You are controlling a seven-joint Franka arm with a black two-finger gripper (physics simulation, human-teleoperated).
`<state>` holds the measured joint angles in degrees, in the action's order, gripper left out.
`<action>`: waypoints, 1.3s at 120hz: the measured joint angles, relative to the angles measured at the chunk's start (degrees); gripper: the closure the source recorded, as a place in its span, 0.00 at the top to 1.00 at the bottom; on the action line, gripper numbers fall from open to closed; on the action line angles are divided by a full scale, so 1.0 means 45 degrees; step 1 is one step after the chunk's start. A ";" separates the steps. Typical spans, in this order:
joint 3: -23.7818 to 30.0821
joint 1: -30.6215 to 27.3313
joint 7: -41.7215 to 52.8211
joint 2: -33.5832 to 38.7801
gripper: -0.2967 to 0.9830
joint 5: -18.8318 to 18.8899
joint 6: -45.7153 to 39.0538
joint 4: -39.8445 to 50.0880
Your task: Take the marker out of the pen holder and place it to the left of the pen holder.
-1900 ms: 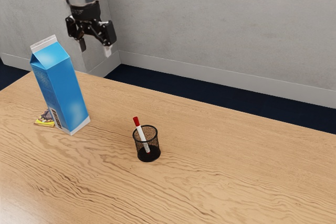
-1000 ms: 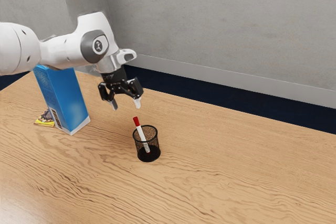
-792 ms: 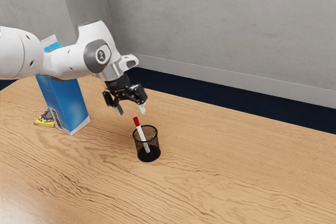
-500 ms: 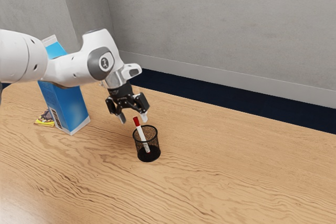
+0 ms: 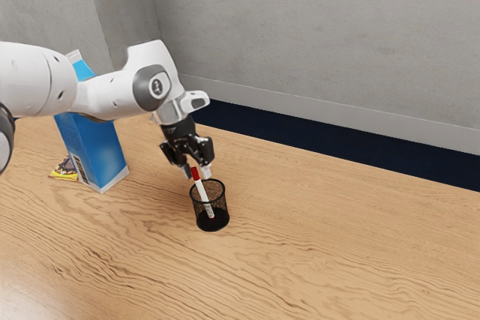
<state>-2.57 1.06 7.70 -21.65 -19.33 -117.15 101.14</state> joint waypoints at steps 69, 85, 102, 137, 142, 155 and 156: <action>0.0111 0.0002 0.0165 0.0371 0.18 0.0871 0.0823 -0.0822; 0.0157 0.0003 0.0142 0.1490 0.17 0.1680 0.2449 -0.1872; 0.0155 -0.0003 0.0015 0.2261 0.17 0.3027 0.4608 -0.2537; 0.0043 -0.0015 -0.0963 -0.0087 0.17 0.5571 0.9141 -0.2995; 0.0043 -0.0017 -0.1135 -0.0249 0.16 0.5677 0.9593 -0.3050; 0.0036 -0.0022 -0.1548 -0.1183 0.16 0.5857 1.0496 -0.3103; 0.0033 -0.0022 -0.1577 -0.1277 0.16 0.5867 1.0547 -0.3105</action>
<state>-2.42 0.96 0.61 -27.40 7.07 -69.69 87.16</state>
